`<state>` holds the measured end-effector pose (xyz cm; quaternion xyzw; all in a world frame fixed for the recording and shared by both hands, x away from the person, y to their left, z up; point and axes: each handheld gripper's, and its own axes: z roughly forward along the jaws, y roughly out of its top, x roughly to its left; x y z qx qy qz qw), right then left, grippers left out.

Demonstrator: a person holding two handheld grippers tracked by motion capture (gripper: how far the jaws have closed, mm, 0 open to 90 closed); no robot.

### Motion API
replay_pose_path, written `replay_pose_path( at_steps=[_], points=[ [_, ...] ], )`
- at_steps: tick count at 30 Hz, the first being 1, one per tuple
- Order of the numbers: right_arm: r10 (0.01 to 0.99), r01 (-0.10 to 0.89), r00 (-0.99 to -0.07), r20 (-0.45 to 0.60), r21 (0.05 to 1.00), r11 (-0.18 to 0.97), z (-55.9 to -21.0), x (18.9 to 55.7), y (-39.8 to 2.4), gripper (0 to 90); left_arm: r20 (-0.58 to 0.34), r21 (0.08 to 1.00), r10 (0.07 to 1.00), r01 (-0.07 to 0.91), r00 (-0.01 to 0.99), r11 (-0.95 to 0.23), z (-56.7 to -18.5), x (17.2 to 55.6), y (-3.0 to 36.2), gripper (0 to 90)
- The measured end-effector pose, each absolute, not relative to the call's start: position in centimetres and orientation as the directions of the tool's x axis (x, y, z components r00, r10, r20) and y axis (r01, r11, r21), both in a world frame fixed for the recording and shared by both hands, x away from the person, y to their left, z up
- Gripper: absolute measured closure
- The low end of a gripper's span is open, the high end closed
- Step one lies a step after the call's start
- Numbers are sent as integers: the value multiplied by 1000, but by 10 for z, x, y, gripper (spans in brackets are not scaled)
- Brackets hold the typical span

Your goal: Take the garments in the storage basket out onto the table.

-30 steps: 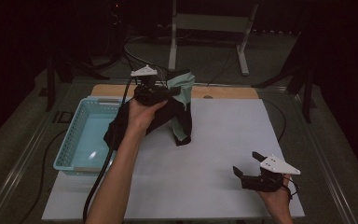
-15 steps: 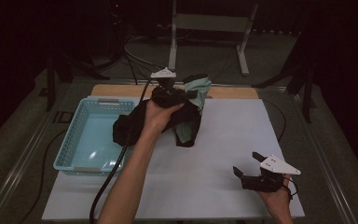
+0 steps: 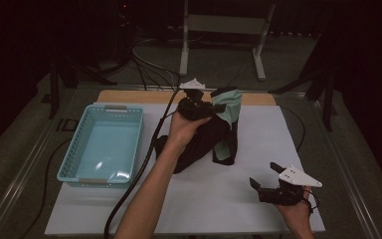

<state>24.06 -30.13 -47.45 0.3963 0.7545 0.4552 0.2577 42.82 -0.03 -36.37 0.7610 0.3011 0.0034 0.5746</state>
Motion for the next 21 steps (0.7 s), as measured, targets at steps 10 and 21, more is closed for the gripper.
replay_pose_path(
  at_steps=[10, 21],
  points=[
    [833, 365, -553, -29, 890, 273, -475, 240, -302, 77, -347, 872, 463, 463, 815, -161, -368, 427, -5, 825],
    [834, 368, -552, -27, 889, 272, -475, 240, -302, 77, -341, 861, 467, 471, 815, -192, -378, 425, -14, 808]
  ],
)
